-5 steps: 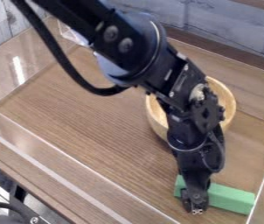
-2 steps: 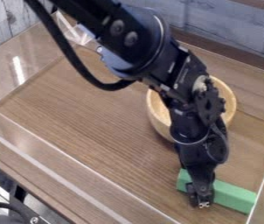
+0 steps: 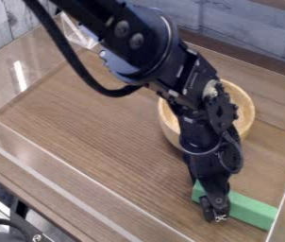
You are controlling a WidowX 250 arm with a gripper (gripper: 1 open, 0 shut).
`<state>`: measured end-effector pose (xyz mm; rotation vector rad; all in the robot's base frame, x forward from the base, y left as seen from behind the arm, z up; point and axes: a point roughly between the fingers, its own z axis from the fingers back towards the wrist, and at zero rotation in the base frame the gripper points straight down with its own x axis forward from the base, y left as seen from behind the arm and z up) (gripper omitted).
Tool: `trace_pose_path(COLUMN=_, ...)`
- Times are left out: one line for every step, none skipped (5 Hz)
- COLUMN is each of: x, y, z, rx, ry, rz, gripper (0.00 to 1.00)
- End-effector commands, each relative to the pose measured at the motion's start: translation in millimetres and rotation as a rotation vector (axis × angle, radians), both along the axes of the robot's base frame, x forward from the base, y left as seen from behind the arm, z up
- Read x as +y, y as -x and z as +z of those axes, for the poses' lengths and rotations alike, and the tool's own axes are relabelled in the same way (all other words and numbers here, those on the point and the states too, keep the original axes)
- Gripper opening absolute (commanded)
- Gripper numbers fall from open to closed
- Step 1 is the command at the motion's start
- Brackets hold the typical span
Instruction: Put green stick into wooden bowl
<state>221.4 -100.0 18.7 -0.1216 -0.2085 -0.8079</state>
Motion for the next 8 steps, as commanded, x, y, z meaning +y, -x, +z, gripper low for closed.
trace_pose_path(x=-6, y=-11.4, z=10.1, rx=-0.036, ry=0.019, rz=0.043, gripper=1.00)
trace_pose_path(x=-10, y=-14.1, z=9.8, rx=-0.028, ry=0.027, rz=-0.020, gripper=1.00)
trace_pose_path(x=-12, y=-15.8, z=8.9, rx=-0.014, ry=0.035, rz=-0.068, gripper=1.00)
trace_pose_path(x=-15, y=-20.9, z=8.1, rx=-0.001, ry=0.043, rz=-0.067, gripper=1.00)
trace_pose_path(x=-17, y=-25.9, z=7.5, rx=0.005, ry=0.053, rz=-0.059, gripper=1.00)
trace_pose_path(x=-22, y=-26.6, z=7.0, rx=0.012, ry=0.062, rz=-0.045, gripper=1.00)
trace_pose_path(x=-26, y=-27.5, z=6.1, rx=0.019, ry=0.071, rz=-0.027, gripper=1.00)
trace_pose_path(x=-25, y=-26.0, z=4.9, rx=0.027, ry=0.081, rz=-0.024, gripper=1.00)
